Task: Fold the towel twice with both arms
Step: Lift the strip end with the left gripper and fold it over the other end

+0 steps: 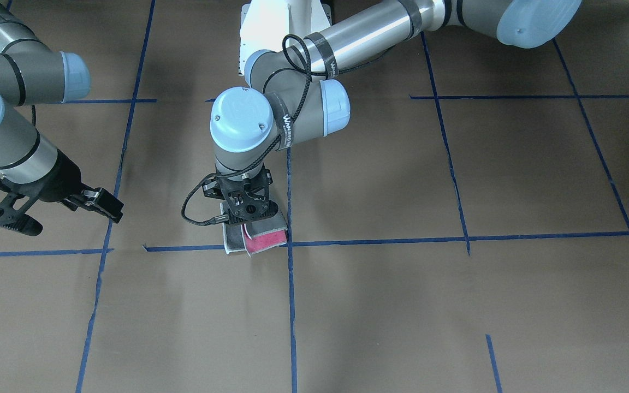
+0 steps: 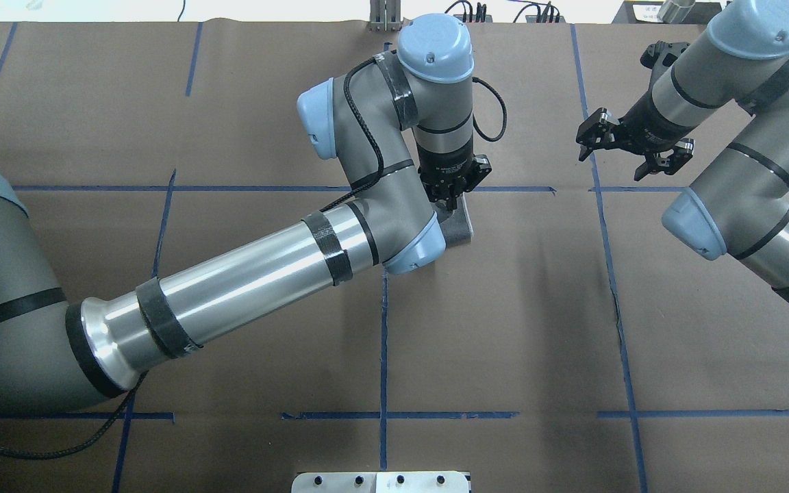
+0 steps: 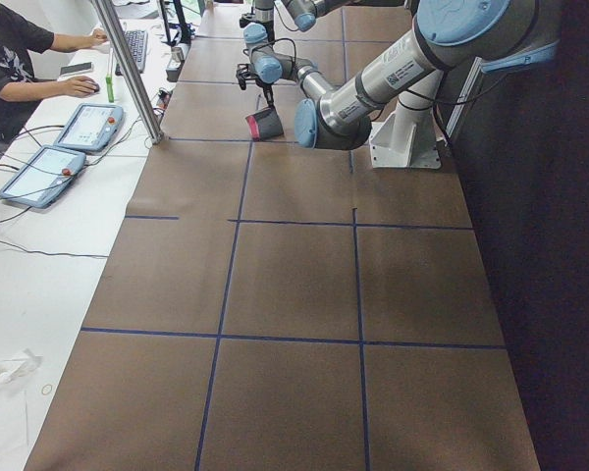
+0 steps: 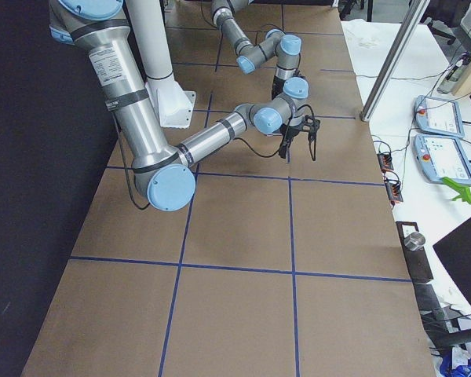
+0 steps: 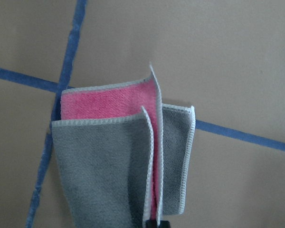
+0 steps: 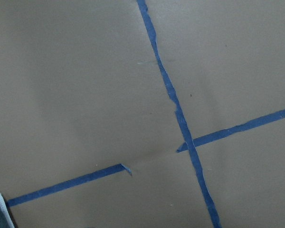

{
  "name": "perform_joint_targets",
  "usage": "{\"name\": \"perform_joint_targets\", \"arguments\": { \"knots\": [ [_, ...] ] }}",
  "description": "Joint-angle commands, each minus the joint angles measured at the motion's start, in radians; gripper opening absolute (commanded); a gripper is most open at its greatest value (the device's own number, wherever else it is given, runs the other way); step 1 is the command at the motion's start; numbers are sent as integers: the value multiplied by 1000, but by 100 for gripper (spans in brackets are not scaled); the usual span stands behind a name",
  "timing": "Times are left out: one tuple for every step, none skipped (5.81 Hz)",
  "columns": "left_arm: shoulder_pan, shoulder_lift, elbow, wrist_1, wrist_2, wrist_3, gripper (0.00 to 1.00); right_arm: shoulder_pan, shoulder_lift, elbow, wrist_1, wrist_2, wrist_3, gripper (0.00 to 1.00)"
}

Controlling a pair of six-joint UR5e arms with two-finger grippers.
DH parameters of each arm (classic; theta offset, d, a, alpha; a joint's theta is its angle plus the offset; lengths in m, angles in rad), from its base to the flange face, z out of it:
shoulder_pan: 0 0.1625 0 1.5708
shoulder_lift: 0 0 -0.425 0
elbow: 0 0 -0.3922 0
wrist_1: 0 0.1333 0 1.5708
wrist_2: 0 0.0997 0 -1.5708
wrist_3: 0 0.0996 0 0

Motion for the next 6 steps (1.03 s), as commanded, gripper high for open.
{"name": "perform_joint_targets", "arguments": {
  "knots": [
    [35, -1, 0, -1, 54, 24, 0, 0, -21, 8, 3, -3, 0, 100],
    [43, -3, 2, -1, 65, 47, 0, 0, -23, 8, 3, -3, 0, 100],
    [43, -7, 2, -1, 67, 49, 0, 0, -26, 9, 3, -3, 0, 100],
    [46, -20, 17, -3, 88, 44, 0, 0, -31, 14, 4, -3, 0, 100],
    [49, -26, 28, -3, 104, 38, 0, 0, -49, 34, 4, -3, 0, 100],
    [57, -27, 28, -13, 117, 38, 12, 0, -61, 51, 3, -1, 0, 100]
  ]
}}
